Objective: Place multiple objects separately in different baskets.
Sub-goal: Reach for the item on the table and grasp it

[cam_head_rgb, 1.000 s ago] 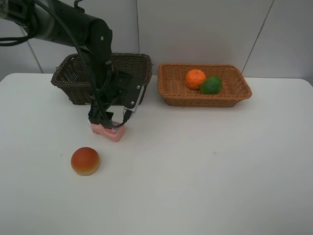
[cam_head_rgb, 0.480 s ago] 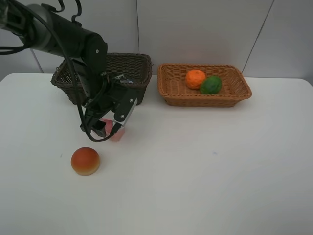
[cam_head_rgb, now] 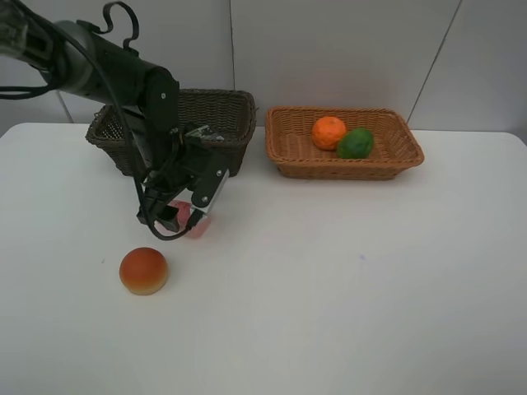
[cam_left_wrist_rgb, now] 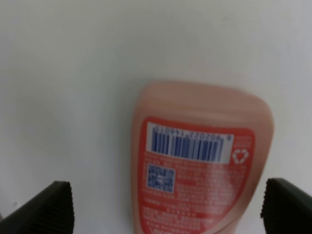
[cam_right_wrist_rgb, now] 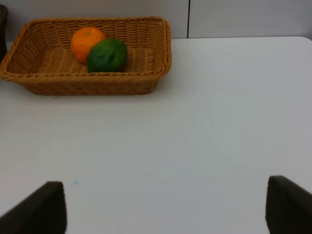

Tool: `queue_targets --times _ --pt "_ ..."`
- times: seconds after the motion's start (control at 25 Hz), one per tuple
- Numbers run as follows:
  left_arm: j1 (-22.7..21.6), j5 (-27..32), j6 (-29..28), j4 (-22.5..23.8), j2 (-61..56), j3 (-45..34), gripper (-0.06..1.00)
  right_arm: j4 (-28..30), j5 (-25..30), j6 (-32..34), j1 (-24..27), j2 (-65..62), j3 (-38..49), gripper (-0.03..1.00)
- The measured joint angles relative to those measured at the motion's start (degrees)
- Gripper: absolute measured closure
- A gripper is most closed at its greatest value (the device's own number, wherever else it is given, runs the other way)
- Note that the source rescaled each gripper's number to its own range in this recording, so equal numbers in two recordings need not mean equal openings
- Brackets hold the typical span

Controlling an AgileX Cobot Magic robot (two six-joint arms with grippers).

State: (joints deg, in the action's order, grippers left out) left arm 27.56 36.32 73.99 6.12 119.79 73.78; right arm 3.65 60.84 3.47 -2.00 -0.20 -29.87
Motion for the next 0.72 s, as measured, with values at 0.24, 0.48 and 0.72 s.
queue_targets --times 0.24,0.48,0.72 --pt "0.00 -0.48 0.00 0.00 0.99 0.00 -0.05 0.00 0.00 0.00 0.00 0.00 0.00 0.34" --pt "0.00 -1.11 0.04 0.00 2.69 0.00 -0.05 0.00 0.00 0.00 0.00 0.00 0.00 0.34" --pt "0.00 -1.38 0.04 0.00 3.51 0.00 -0.05 0.00 0.00 0.00 0.00 0.00 0.00 0.34"
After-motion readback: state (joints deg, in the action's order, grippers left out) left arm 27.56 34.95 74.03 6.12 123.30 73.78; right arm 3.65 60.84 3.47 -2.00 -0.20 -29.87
